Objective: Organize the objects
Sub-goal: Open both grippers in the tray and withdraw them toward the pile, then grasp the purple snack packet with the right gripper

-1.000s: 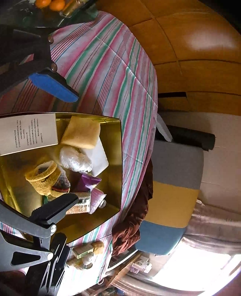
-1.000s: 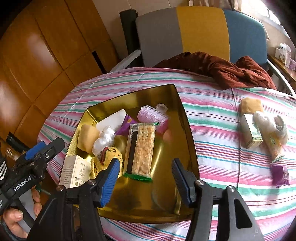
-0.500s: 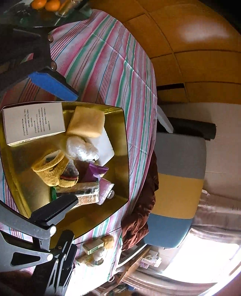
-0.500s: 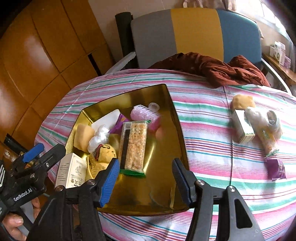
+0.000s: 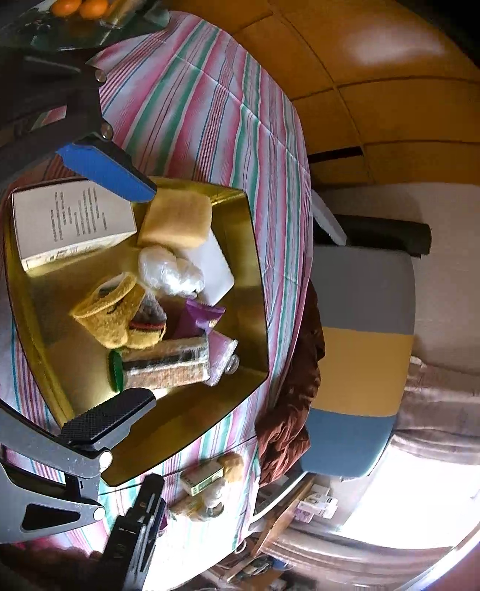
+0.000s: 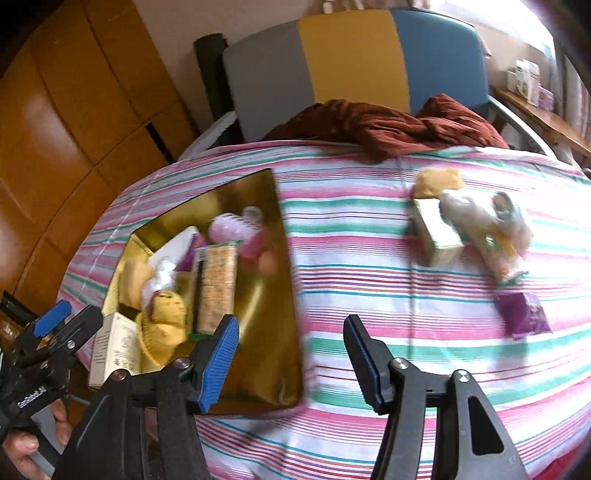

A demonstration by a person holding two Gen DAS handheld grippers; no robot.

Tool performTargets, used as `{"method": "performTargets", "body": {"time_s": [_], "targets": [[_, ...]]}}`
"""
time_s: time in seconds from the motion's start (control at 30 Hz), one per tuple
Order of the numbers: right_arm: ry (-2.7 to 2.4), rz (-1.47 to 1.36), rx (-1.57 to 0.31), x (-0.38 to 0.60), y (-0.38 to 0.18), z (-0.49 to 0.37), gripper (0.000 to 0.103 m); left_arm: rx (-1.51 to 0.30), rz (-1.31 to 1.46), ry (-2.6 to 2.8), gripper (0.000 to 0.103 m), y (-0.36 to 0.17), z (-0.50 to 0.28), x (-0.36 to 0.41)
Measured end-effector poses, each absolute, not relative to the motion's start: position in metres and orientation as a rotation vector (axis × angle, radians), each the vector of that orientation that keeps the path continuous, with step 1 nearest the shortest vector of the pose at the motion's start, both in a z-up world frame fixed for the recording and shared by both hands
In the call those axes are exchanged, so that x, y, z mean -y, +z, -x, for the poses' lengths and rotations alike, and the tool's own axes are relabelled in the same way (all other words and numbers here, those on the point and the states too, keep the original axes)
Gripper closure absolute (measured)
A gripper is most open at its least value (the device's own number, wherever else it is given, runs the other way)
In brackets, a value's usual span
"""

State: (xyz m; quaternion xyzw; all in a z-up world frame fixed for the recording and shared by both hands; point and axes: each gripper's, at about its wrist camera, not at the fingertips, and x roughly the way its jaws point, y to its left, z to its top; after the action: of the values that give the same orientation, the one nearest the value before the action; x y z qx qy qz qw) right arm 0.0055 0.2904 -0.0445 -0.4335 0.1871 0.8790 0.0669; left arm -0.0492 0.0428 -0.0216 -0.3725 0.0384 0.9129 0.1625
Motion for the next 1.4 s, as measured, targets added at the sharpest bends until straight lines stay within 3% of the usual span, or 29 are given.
{"method": "performTargets", "body": {"time_s": [0.43,1.1,1.13,1.17,1.23,1.4], "targets": [[2.429,1.262,-0.642,-0.382,-0.052,-0.051,0.043,-0.157,1.073,2.56,0.002,-0.026,0.047,-0.059],[2.293,1.546,-0.386,-0.455,-0.098,-0.02,0.044,-0.182,1.102,2.482,0.002,-0.03,0.044,-0.08],[2.269,1.558,-0.376,-0.457,-0.103,-0.019,0.046,-0.188,1.097,2.478,0.002,-0.029,0.044,-0.083],[2.258,1.568,-0.364,-0.458,-0.106,-0.018,0.055,-0.195,1.092,2.474,0.002,-0.028,0.044,-0.085],[2.249,1.587,-0.352,-0.457,-0.11,-0.019,0.064,-0.207,1.086,2.463,0.002,-0.027,0.044,-0.091],[2.236,1.553,-0.337,-0.46,-0.107,-0.022,0.066,-0.223,1.076,2.425,0.001,-0.024,0.044,-0.111]]}}
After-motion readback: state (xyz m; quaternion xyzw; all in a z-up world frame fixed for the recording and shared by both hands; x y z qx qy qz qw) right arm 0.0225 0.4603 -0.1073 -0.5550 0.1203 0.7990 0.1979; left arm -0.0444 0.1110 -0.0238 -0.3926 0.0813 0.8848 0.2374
